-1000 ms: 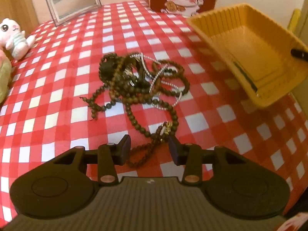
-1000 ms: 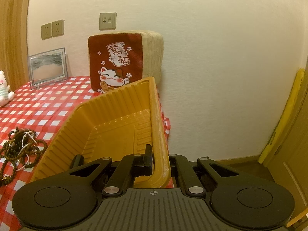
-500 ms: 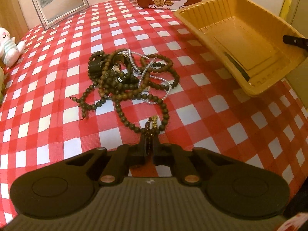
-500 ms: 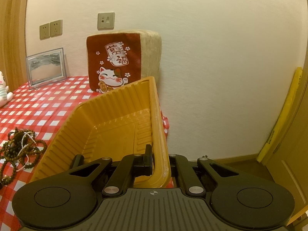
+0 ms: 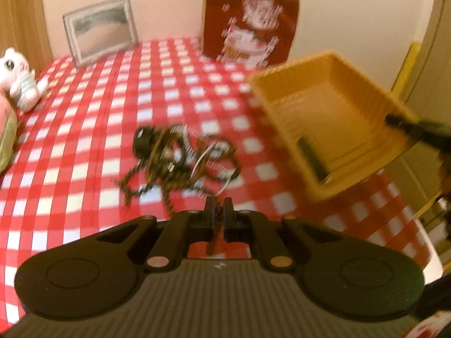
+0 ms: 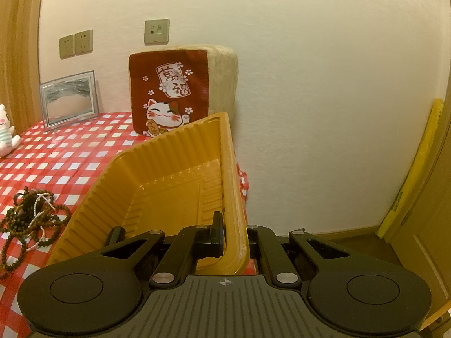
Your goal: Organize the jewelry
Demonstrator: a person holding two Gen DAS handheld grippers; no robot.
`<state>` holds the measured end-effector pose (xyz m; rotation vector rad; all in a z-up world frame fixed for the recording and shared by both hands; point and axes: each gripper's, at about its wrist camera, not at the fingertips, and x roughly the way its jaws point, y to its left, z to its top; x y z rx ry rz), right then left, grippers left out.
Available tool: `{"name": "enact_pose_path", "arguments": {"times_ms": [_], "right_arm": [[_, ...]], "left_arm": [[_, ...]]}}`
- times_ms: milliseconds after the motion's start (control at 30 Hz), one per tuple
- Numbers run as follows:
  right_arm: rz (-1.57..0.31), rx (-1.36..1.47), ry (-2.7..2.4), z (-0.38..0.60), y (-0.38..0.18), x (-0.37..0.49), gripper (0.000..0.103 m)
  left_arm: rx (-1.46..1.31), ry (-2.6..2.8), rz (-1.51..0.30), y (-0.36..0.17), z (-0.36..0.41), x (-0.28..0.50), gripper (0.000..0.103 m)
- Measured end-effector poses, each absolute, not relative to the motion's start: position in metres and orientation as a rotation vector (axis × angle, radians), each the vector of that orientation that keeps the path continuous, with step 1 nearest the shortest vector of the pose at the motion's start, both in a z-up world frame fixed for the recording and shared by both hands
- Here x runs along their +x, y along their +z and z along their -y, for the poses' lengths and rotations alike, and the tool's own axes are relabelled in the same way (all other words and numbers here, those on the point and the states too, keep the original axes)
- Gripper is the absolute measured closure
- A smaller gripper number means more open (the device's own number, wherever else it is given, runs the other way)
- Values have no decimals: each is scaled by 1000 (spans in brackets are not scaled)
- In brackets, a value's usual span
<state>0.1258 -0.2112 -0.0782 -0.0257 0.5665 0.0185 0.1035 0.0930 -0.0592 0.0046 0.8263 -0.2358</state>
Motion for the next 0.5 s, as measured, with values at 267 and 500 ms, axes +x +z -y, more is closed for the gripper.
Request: {"name": "enact_pose_path", "arguments": {"times_ms": [267,500], "right_arm": [[-566,-26,20,211,-78,126,99],[-565,-24,21,210,-78,124,99]], "left_arm": [[-67,-350,-718,-23,-62,111,99],[-116,-490,-673,-15,-16,126,99]]}}
